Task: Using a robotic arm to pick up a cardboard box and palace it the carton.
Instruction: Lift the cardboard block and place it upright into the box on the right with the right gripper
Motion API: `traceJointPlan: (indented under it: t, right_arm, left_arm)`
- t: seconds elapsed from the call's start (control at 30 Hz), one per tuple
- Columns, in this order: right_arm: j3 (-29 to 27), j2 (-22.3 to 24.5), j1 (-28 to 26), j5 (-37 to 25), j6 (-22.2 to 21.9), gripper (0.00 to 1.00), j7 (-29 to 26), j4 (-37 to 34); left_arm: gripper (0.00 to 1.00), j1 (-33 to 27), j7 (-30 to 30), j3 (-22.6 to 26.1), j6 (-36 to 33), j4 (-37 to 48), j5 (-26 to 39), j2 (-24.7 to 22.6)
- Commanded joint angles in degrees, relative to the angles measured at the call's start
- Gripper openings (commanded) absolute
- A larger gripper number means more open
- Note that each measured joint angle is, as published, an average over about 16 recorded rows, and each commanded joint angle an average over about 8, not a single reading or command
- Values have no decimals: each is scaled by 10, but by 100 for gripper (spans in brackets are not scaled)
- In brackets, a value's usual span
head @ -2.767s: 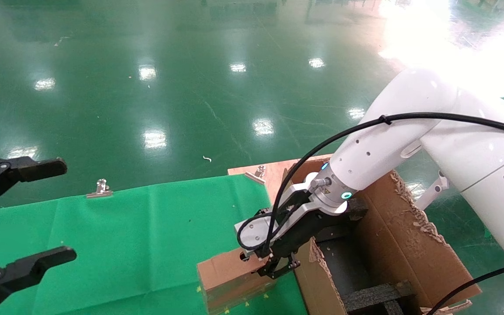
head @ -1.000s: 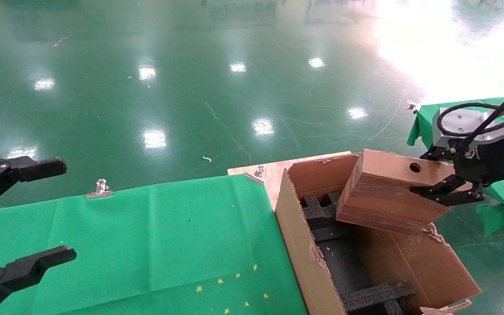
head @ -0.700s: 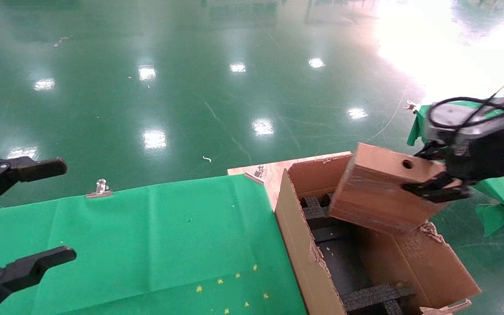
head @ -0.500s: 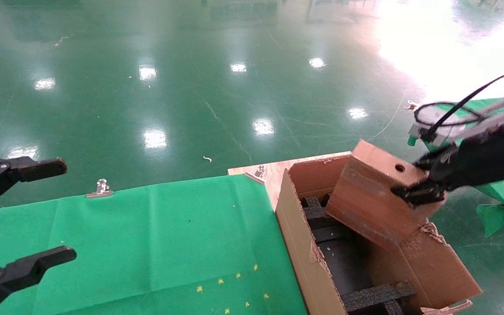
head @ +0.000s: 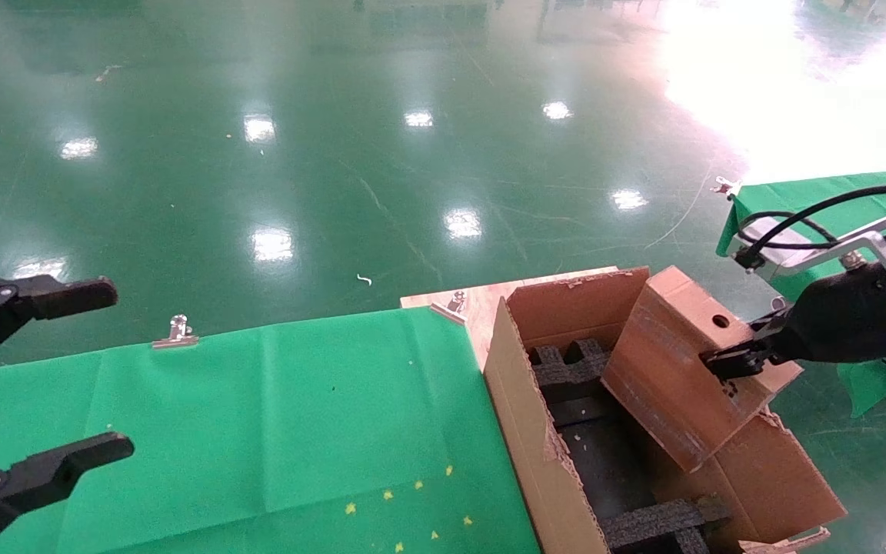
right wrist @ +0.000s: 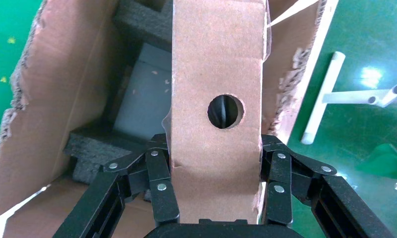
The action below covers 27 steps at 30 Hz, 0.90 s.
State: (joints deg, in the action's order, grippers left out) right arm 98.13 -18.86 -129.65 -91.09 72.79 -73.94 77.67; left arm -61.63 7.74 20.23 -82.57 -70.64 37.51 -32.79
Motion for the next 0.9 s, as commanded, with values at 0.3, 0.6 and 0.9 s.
traceJointPlan:
  t: [0.3,0.6,0.9]
  right_arm:
    - [6,-11,12,-4,-13,0,-26,-10]
    - [28,-37,42,-72,-44,0,-119,-2]
    - [43,-57,72,-114,-70,0,-212,0]
  left_arm:
    - [100,0,0,0,0,0,0,0]
    - [100,0,0,0,0,0,0,0]
    - [100,0,0,0,0,0,0,0]
